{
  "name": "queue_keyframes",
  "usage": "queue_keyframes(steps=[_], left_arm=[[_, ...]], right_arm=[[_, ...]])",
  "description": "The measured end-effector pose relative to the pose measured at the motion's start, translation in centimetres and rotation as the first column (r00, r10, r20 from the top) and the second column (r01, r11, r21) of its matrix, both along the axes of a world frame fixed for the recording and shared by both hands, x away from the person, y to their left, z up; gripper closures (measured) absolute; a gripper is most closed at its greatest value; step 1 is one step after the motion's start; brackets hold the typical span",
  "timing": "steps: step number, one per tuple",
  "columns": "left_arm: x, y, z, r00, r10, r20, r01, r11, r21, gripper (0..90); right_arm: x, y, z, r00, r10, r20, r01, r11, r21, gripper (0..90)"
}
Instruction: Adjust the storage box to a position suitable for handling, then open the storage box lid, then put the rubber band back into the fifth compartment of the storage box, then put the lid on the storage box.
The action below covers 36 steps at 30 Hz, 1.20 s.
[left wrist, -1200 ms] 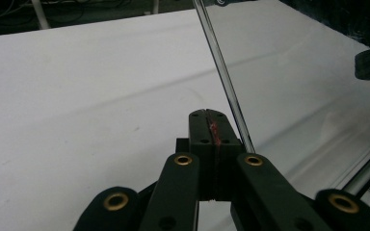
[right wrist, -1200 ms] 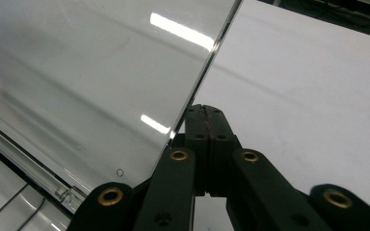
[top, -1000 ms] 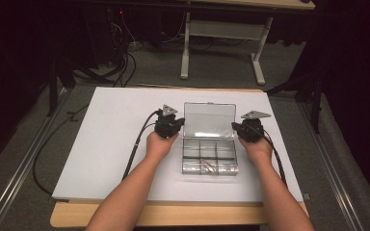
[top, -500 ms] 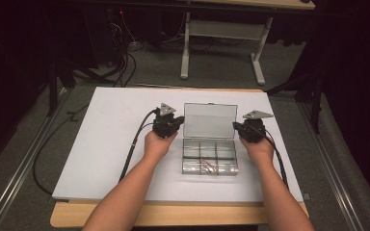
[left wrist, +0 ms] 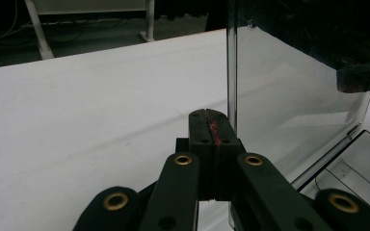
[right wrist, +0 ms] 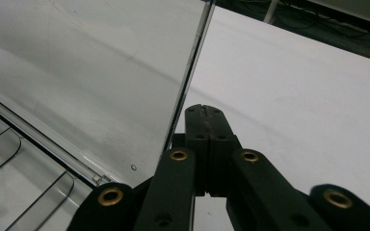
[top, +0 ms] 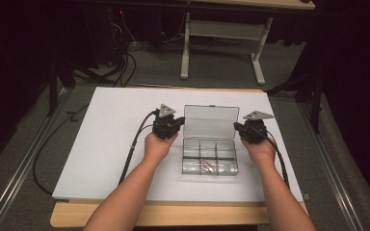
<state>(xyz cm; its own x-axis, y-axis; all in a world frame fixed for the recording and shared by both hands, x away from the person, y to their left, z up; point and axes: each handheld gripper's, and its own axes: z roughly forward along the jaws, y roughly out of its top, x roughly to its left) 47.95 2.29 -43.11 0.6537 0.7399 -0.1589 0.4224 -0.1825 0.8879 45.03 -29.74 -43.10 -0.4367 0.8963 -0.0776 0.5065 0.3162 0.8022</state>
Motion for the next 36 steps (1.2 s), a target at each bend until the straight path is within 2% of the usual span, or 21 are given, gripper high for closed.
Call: queue_keyframes(steps=[18, 25, 28, 31, 34, 36], left_arm=[[-1.9, 0.2, 0.2, 0.9999, 0.009, 0.008, -0.009, 0.9998, -0.017, 90.0], [-3.2, 0.4, 0.0, 0.9998, 0.013, 0.017, -0.012, 0.9996, -0.027, 90.0], [-3.8, 0.5, -0.2, 0.9997, 0.008, 0.023, -0.007, 0.9994, -0.034, 90.0], [-4.1, 0.7, -0.4, 0.9998, -0.001, 0.019, 0.002, 0.9987, -0.051, 90.0], [-4.6, 0.7, -0.7, 0.9996, -0.009, 0.026, 0.010, 0.9988, -0.047, 90.0], [-4.9, 0.9, -0.9, 0.9996, -0.011, 0.024, 0.012, 0.9988, -0.048, 90.0]], right_arm=[[-1.3, 0.2, 0.5, 1.0000, -0.004, 0.002, 0.004, 1.0000, 0.000, 90.0], [-2.6, 0.0, 0.1, 1.0000, 0.000, 0.009, 0.000, 0.9999, 0.010, 90.0], [-3.3, -0.1, 0.2, 0.9996, 0.002, 0.028, -0.003, 0.9999, 0.013, 90.0], [-4.1, -0.1, 0.1, 0.9992, 0.012, 0.039, -0.012, 0.9999, -0.003, 90.0], [-5.1, 0.0, -0.2, 0.9987, 0.024, 0.045, -0.024, 0.9997, -0.002, 90.0], [-5.6, 0.1, -0.1, 0.9982, 0.028, 0.053, -0.027, 0.9993, -0.027, 90.0]])
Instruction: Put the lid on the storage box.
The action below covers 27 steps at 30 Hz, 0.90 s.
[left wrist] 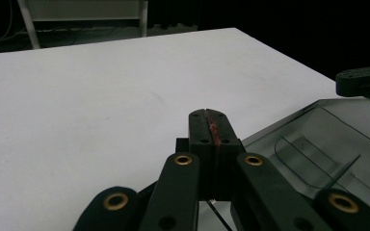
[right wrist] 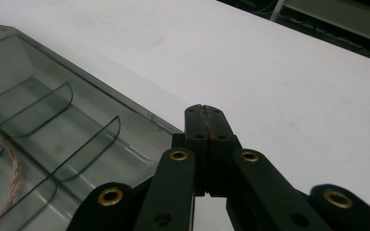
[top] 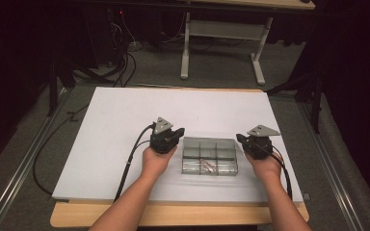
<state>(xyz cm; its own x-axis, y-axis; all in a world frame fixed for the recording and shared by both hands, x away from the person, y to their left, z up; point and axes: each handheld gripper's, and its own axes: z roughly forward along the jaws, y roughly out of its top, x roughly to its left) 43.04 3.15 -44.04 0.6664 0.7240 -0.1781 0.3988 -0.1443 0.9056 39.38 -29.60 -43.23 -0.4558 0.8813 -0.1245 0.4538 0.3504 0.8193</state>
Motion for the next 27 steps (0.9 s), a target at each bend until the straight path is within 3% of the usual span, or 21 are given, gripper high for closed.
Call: queue_keyframes(steps=[6, 14, 22, 27], left_arm=[[-0.7, 0.7, -0.5, 1.0000, -0.004, 0.008, 0.004, 0.9999, 0.015, 90.0], [-1.2, 2.6, -1.4, 0.9998, -0.005, 0.018, 0.004, 0.9988, 0.049, 90.0], [-2.5, 5.2, -2.4, 0.9991, 0.015, 0.039, -0.019, 0.9958, 0.090, 90.0], [-2.9, 8.2, -3.1, 0.9993, 0.034, 0.015, -0.035, 0.9932, 0.111, 89.2]], right_arm=[[-1.4, -0.1, 0.4, 0.9995, 0.005, 0.032, -0.005, 1.0000, 0.006, 90.0], [-2.0, -0.4, 0.1, 0.9993, -0.006, 0.038, 0.005, 0.9998, 0.017, 89.7], [-2.7, -0.8, -0.8, 0.9995, -0.025, 0.021, 0.024, 0.9994, 0.023, 87.6], [-3.3, -1.4, -1.3, 0.9988, -0.045, 0.018, 0.044, 0.9985, 0.032, 84.6]])
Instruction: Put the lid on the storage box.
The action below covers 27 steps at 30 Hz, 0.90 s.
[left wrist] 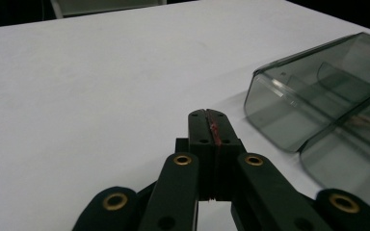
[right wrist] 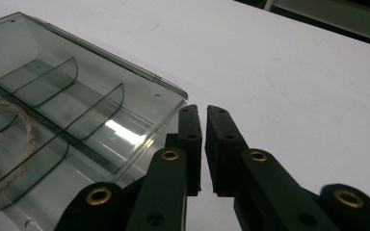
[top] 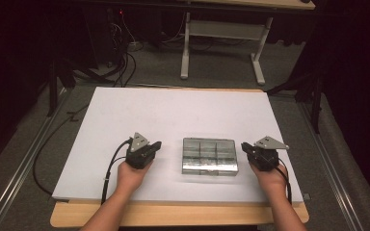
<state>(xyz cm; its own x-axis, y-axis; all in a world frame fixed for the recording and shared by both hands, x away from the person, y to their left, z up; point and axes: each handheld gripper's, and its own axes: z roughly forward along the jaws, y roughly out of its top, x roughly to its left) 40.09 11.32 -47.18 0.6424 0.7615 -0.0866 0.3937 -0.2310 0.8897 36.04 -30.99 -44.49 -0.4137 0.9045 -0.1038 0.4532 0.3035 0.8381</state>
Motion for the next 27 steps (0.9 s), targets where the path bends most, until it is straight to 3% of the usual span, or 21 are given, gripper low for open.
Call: queue_keyframes(steps=[1, 5, 8, 12, 16, 17, 19, 21, 25, 26, 27], left_arm=[[0.0, 0.0, 0.0, 1.0000, 0.000, 0.000, 0.000, 1.0000, 0.000, 88.6], [-0.4, 3.6, -0.5, 0.9987, 0.050, 0.003, -0.050, 0.9983, 0.031, 87.4], [-0.7, 6.5, -0.8, 0.9972, 0.074, -0.012, -0.074, 0.9970, 0.022, 85.9], [-1.5, 10.3, -0.8, 0.9907, 0.136, 0.007, -0.136, 0.9879, 0.075, 84.1], [-2.1, 12.5, -1.3, 0.9840, 0.178, 0.010, -0.178, 0.9761, 0.125, 79.0], [-2.1, 13.0, -1.4, 0.9842, 0.177, -0.006, -0.176, 0.9799, 0.094, 76.5], [-2.4, 13.3, -1.4, 0.9837, 0.179, 0.018, -0.180, 0.9820, 0.059, 68.9], [-2.4, 13.1, -1.5, 0.9837, 0.179, 0.019, -0.180, 0.9809, 0.074, 64.0], [-2.3, 12.4, -1.6, 0.9859, 0.166, 0.021, -0.167, 0.9753, 0.144, 53.1], [-2.3, 12.3, -1.6, 0.9860, 0.165, 0.023, -0.167, 0.9747, 0.149, 53.2], [-2.3, 12.3, -1.6, 0.9862, 0.164, 0.023, -0.166, 0.9749, 0.149, 53.2]], right_arm=[[-0.1, -0.2, -0.1, 1.0000, -0.007, 0.001, 0.007, 1.0000, 0.005, 84.0], [-0.8, -1.1, -0.7, 0.9995, -0.031, 0.001, 0.030, 0.9994, 0.014, 81.5], [-1.3, -1.9, -1.4, 0.9987, -0.049, -0.012, 0.050, 0.9986, 0.020, 80.1], [-2.2, -3.0, -2.1, 0.9968, -0.077, -0.021, 0.078, 0.9969, 0.010, 77.9], [-3.1, -4.1, -2.7, 0.9952, -0.096, -0.020, 0.096, 0.9951, 0.024, 76.1], [-3.2, -4.3, -2.9, 0.9947, -0.100, -0.022, 0.101, 0.9945, 0.027, 75.4], [-3.3, -4.7, -3.3, 0.9937, -0.108, -0.030, 0.109, 0.9928, 0.049, 73.0], [-3.6, -4.8, -3.3, 0.9936, -0.113, -0.002, 0.113, 0.9917, 0.062, 73.3], [-4.2, -4.7, -3.4, 0.9887, -0.141, 0.051, 0.138, 0.9883, 0.065, 71.2], [-4.1, -4.7, -3.5, 0.9894, -0.138, 0.046, 0.135, 0.9891, 0.059, 70.2], [-3.8, -4.7, -3.5, 0.9916, -0.129, 0.013, 0.128, 0.9902, 0.055, 68.6]])
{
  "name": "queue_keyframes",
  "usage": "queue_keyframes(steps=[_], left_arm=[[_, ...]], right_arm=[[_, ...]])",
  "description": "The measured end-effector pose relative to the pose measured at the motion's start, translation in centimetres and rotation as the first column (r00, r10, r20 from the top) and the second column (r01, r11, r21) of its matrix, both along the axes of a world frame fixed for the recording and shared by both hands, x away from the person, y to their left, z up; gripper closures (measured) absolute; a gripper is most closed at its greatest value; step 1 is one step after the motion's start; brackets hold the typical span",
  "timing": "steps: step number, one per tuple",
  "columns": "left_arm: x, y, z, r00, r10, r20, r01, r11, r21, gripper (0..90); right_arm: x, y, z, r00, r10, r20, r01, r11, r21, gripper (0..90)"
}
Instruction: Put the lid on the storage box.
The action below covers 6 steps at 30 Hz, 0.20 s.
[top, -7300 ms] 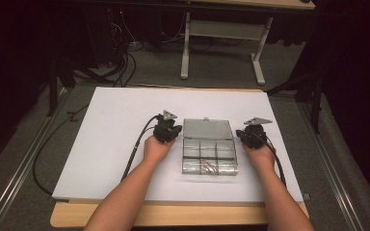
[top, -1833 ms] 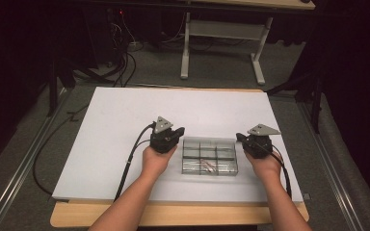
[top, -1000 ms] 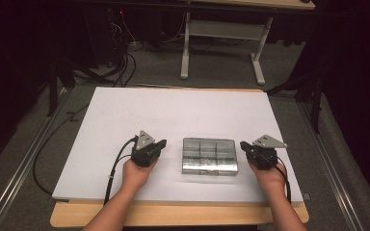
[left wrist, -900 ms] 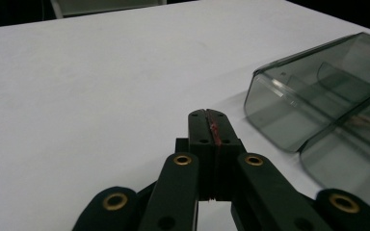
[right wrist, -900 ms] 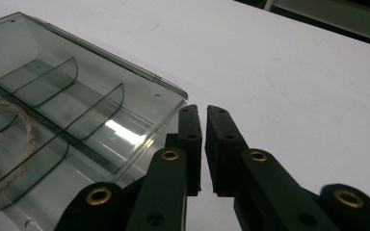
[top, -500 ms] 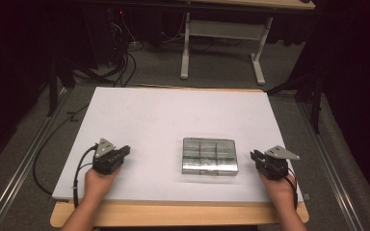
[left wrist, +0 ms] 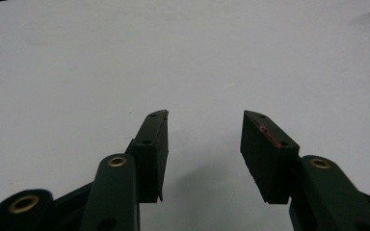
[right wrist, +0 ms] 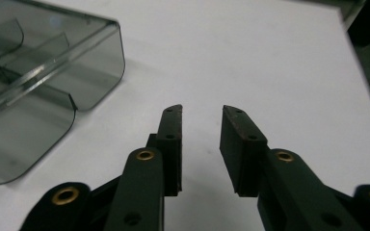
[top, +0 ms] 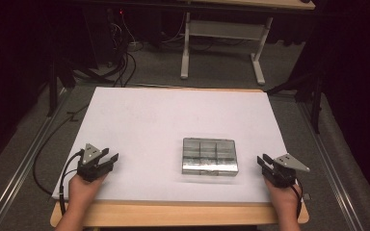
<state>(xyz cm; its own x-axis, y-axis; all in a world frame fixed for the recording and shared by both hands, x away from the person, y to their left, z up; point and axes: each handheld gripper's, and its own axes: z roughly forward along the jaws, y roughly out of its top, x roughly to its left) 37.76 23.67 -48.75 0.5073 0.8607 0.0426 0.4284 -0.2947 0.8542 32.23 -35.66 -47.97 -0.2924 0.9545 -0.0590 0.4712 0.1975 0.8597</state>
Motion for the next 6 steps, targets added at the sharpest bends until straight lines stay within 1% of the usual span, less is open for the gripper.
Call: queue_keyframes(steps=[1, 2, 5, 6], left_arm=[[0.01, 0.03, 0.00, 1.0000, 0.000, 0.000, 0.000, 1.0000, -0.005, 53.1], [0.01, 0.09, 0.00, 1.0000, 0.002, 0.000, -0.002, 0.9999, -0.011, 53.1], [-0.04, 0.22, 0.02, 1.0000, 0.004, 0.004, -0.004, 0.9997, -0.023, 53.1], [-0.06, 0.21, 0.02, 1.0000, 0.004, 0.005, -0.004, 0.9997, -0.024, 52.8]], right_arm=[[0.27, 0.02, -0.04, 0.9996, 0.002, -0.028, -0.002, 1.0000, 0.001, 68.4], [0.34, 0.04, -0.06, 0.9994, 0.004, -0.034, -0.004, 1.0000, -0.005, 68.4], [0.13, 0.24, -0.07, 1.0000, -0.001, -0.010, 0.000, 0.9997, -0.026, 68.5], [0.15, 0.28, -0.07, 0.9999, -0.002, -0.014, 0.001, 0.9996, -0.027, 68.0]])
